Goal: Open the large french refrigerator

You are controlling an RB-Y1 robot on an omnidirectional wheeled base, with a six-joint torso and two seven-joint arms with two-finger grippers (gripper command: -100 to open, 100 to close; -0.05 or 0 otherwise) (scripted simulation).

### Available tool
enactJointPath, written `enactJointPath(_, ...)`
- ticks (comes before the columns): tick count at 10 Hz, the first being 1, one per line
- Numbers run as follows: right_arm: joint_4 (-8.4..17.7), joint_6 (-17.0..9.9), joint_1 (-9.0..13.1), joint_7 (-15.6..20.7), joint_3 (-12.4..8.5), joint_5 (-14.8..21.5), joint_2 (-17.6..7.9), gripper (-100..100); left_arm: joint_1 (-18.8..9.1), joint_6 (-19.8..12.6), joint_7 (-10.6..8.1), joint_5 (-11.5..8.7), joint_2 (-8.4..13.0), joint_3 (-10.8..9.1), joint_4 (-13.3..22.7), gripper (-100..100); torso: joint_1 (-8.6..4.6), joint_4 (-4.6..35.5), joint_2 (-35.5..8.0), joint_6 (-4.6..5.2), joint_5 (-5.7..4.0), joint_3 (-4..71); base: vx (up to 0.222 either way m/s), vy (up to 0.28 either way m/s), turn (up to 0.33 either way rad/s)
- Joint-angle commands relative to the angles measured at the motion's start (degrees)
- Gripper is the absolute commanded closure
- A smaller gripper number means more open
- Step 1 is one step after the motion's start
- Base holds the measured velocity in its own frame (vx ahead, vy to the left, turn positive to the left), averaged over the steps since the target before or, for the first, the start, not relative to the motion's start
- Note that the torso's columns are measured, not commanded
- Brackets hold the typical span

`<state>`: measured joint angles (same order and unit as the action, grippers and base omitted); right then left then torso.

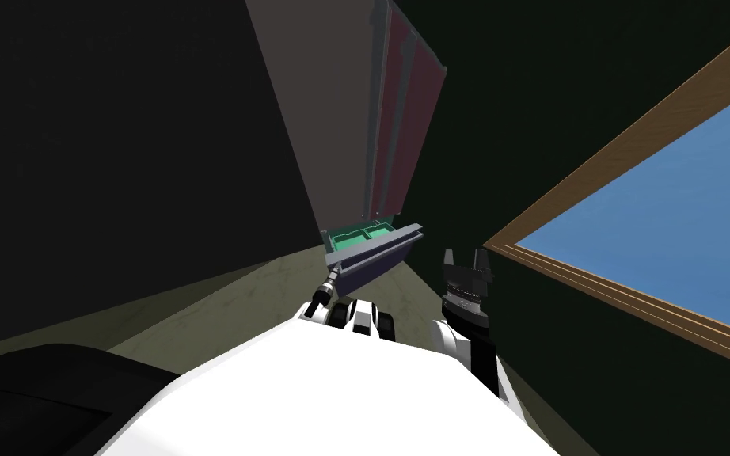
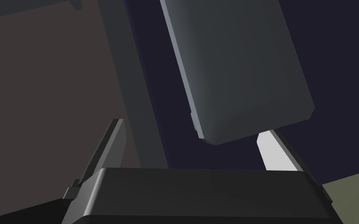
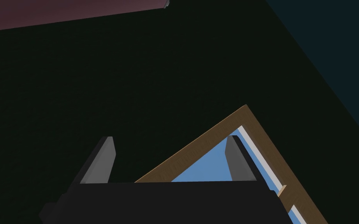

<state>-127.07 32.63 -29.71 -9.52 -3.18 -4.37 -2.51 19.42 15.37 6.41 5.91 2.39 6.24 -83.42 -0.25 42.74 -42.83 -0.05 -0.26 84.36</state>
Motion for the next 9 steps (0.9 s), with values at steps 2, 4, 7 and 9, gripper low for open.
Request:
enactJointPath(2,0.00,0.00,0.00,0.00,0.00,0.00,0.00,0,0.15,-2.15,-0.31,-0.01,0.12,0.23,-3.57,-100,-0.04,0.13,-0.07,-0.08,-0.11,0.02,-0.012,-0.003,-0.009)
enactJointPath(4,0.00,0.00,0.00,0.00,0.00,0.00,0.00,0,0.79,-2.83,-0.32,0.00,0.37,0.46,-2.45,0,-0.01,0.03,-0.11,-0.09,-0.06,-0.04,0.005,-0.002,-0.013)
enactJointPath(7,0.00,0.00,0.00,0.00,0.00,0.00,0.00,0,1.04,-3.12,-0.40,-0.03,0.28,0.65,-1.93,0,0.14,-0.27,0.33,-0.03,0.08,0.18,0.001,-0.002,-0.004)
enactJointPath(9,0.00,0.00,0.00,0.00,0.00,0.00,0.00,0,1.11,-3.16,-0.43,-0.03,0.25,0.71,-1.76,0,0.17,-0.36,0.44,0.01,0.14,0.23,0.000,0.000,0.000)
